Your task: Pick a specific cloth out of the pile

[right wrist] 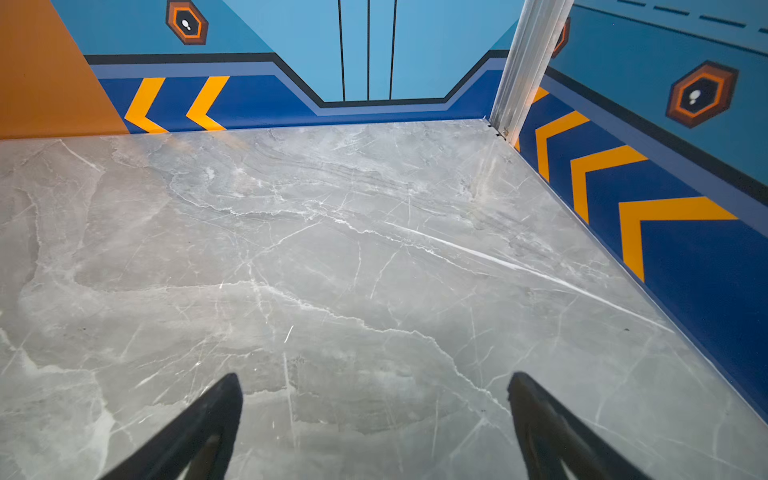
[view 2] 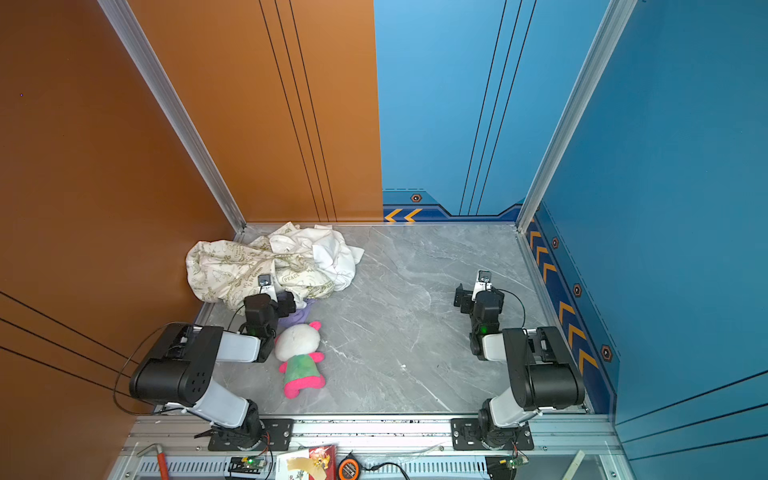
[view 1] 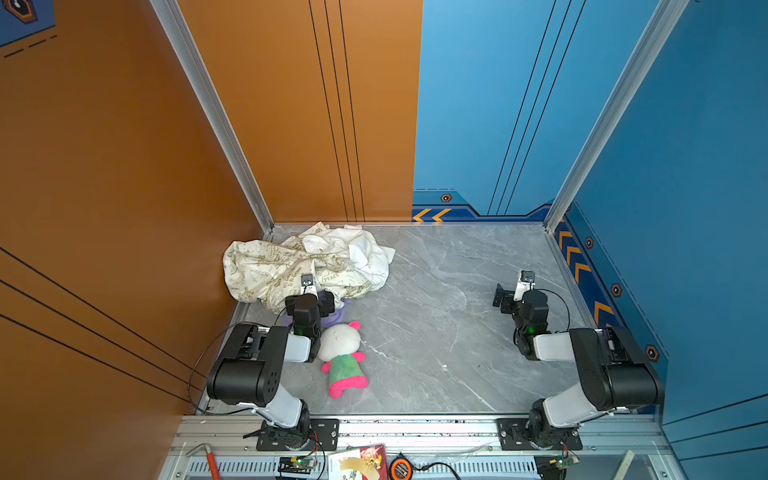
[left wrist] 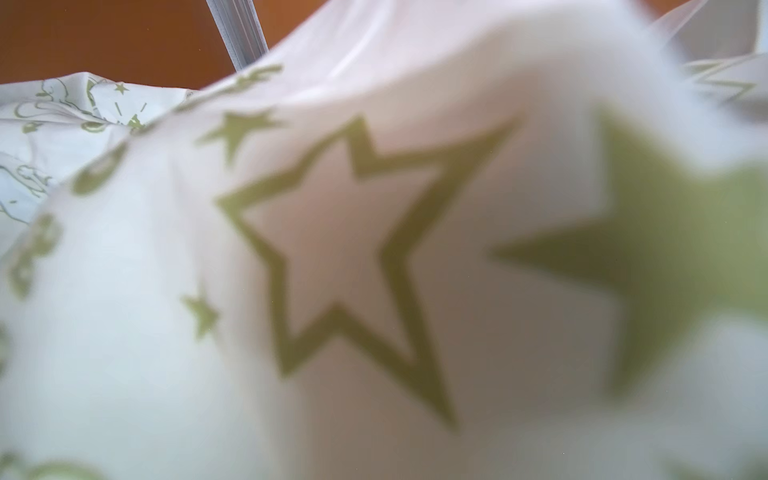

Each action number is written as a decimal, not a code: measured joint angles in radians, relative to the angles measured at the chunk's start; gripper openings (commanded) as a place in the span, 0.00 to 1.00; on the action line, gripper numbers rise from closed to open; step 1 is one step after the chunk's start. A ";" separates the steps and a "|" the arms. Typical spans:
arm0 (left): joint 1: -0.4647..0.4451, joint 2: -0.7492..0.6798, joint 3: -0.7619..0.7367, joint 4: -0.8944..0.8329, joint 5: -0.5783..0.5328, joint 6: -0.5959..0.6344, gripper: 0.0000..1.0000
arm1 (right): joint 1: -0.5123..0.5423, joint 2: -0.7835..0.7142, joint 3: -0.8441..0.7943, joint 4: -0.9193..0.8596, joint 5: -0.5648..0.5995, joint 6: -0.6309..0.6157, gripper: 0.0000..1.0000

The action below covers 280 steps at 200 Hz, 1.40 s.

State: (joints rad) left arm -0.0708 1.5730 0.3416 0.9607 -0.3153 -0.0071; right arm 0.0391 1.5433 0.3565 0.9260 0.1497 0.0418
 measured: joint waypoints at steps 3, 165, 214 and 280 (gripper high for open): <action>0.000 0.000 0.000 0.000 0.000 0.000 0.98 | 0.000 0.000 0.000 0.000 0.000 0.000 1.00; 0.000 0.000 0.000 0.000 0.000 0.000 0.98 | 0.000 0.000 0.000 0.000 0.000 0.000 1.00; 0.003 0.000 0.000 0.000 0.000 0.000 0.98 | -0.016 0.000 0.000 0.000 -0.025 0.010 1.00; 0.004 -0.105 0.001 -0.101 0.000 0.000 0.98 | -0.019 -0.079 0.000 -0.096 -0.003 0.027 1.00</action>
State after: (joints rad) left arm -0.0669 1.4685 0.3428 0.8597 -0.3157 -0.0071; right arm 0.0204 1.4643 0.3569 0.8303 0.1463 0.0689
